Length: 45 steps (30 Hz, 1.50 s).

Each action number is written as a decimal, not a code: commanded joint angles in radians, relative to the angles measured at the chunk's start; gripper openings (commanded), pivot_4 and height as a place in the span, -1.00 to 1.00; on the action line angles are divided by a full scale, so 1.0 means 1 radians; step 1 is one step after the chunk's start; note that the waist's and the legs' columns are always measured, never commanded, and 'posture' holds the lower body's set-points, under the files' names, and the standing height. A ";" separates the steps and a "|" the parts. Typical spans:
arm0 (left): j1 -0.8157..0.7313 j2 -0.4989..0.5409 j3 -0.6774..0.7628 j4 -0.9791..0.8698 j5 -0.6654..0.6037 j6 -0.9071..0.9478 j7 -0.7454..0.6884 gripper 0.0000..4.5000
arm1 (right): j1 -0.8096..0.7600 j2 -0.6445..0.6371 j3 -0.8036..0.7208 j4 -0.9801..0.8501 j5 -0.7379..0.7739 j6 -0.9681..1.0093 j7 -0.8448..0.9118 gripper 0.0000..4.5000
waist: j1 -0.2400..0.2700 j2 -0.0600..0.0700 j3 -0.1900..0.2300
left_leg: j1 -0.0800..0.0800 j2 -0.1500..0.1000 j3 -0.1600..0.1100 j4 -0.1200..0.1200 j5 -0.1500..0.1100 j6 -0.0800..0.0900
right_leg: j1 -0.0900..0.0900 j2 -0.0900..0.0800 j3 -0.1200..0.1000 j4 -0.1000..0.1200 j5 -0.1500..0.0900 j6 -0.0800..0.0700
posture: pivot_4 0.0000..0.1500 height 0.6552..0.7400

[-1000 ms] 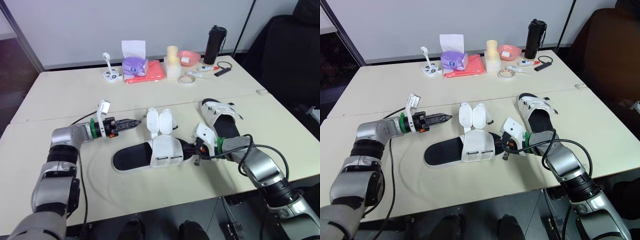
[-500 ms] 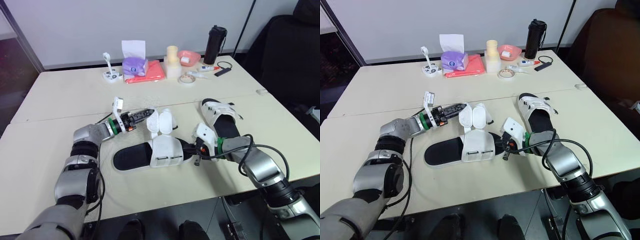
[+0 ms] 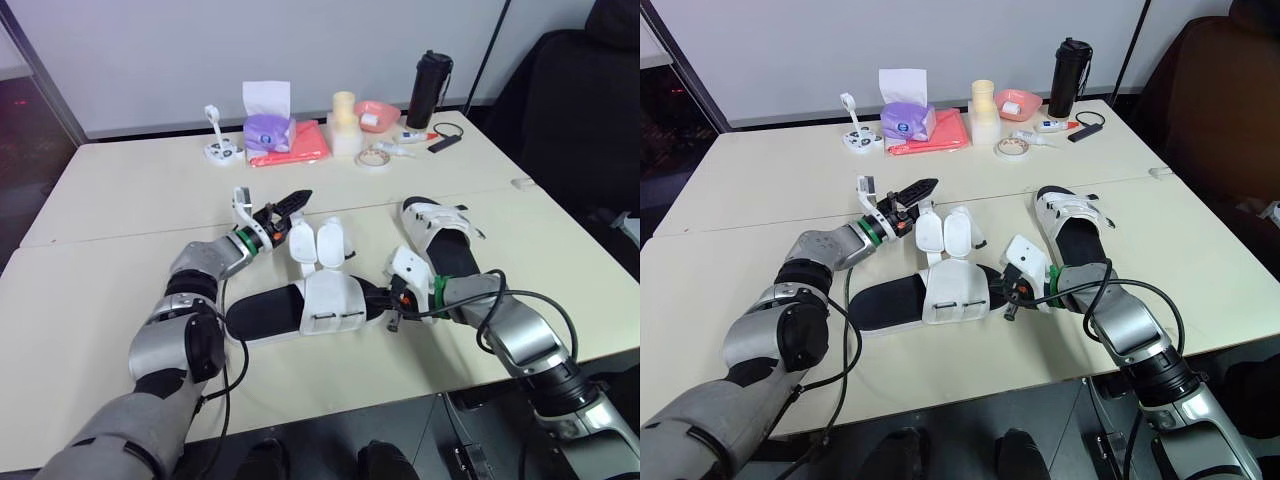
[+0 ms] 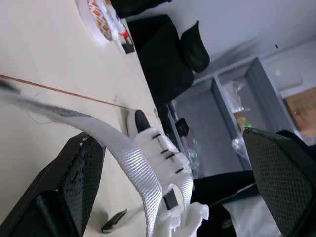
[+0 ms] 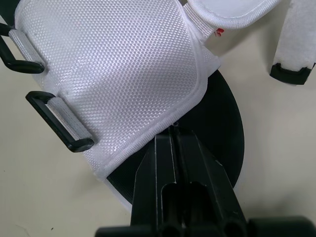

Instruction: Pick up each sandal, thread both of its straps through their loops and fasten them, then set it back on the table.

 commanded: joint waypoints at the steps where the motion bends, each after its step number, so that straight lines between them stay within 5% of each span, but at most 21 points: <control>1: -0.023 0.004 0.016 -0.010 -0.016 -0.009 -0.004 1.00 | 0.008 0.002 -0.007 -0.021 -0.001 0.012 -0.004 -0.98 | 0.000 0.000 0.000 | 0.000 0.000 0.000 0.000 0.000 0.000 | 0.000 0.000 0.000 0.000 0.000 0.000 | 1.00 1.00; 4: -0.028 0.008 0.016 -0.008 -0.015 -0.009 -0.008 1.00 | 0.006 0.002 -0.005 -0.022 -0.001 0.013 -0.003 -0.98 | 0.000 0.000 0.000 | 0.000 0.000 0.000 0.000 0.000 0.000 | 0.000 0.000 0.000 0.000 0.000 0.000 | 1.00 1.00; 7: -0.035 0.014 0.018 0.000 -0.015 -0.012 -0.009 0.63 | 0.003 0.003 -0.005 -0.022 0.000 0.016 -0.003 -1.00 | 0.000 0.000 0.000 | 0.000 0.000 0.000 0.000 0.000 0.000 | 0.000 0.000 0.000 0.000 0.000 0.000 | 1.00 1.00; 13: -0.040 0.027 0.014 -0.004 -0.014 -0.006 -0.020 -0.73 | 0.004 0.002 -0.005 -0.024 0.001 0.017 -0.003 -1.00 | 0.000 0.000 0.000 | 0.000 0.000 0.000 0.000 0.000 0.000 | 0.000 0.000 0.000 0.000 0.000 0.000 | 1.00 1.00; 20: -0.004 0.055 -0.102 -0.194 0.003 0.091 -0.169 -0.73 | 0.007 0.002 -0.006 -0.025 0.001 0.016 -0.003 -1.00 | -0.001 0.000 0.000 | 0.000 0.000 0.000 0.000 0.000 -0.001 | 0.000 0.000 0.000 0.000 0.000 0.000 | 1.00 1.00; 24: 0.135 0.064 -0.263 -0.557 -0.002 0.120 -0.286 -0.73 | 0.006 0.002 -0.005 -0.022 0.001 0.013 -0.001 -1.00 | -0.003 0.000 0.000 | 0.000 0.000 0.000 -0.001 0.002 -0.003 | 0.000 0.000 0.000 0.000 0.000 0.000 | 1.00 1.00; 30: 0.266 0.099 -0.341 -0.813 -0.016 0.124 -0.304 -0.73 | -0.002 0.005 -0.004 -0.014 -0.002 0.009 0.001 -1.00 | 0.000 0.000 0.000 | 0.000 0.000 -0.001 -0.001 0.003 -0.005 | 0.000 0.000 0.000 0.000 0.000 0.000 | 1.00 1.00; 33: 0.312 0.117 -0.383 -0.877 0.000 0.097 -0.315 -0.73 | -0.004 0.005 -0.004 -0.011 -0.001 0.008 0.002 -1.00 | 0.000 0.000 0.000 | 0.000 0.000 -0.001 -0.001 0.003 -0.005 | 0.000 0.000 0.000 0.000 0.000 0.000 | 1.00 1.00; 35: 0.329 0.123 -0.402 -0.893 0.014 0.069 -0.314 -0.98 | -0.003 0.004 -0.004 -0.011 -0.002 0.007 0.002 -1.00 | 0.000 0.000 0.000 | 0.001 0.000 -0.001 -0.001 0.003 -0.005 | 0.001 0.000 0.000 0.000 0.000 0.000 | 1.00 1.00; 45: 0.335 0.153 -0.425 -0.867 0.019 0.037 -0.320 -0.99 | 0.002 0.006 -0.007 -0.018 0.001 0.013 -0.002 -1.00 | 0.000 0.000 0.000 | 0.001 0.000 -0.001 -0.001 0.003 -0.005 | 0.000 0.000 0.000 0.000 0.000 0.000 | 1.00 1.00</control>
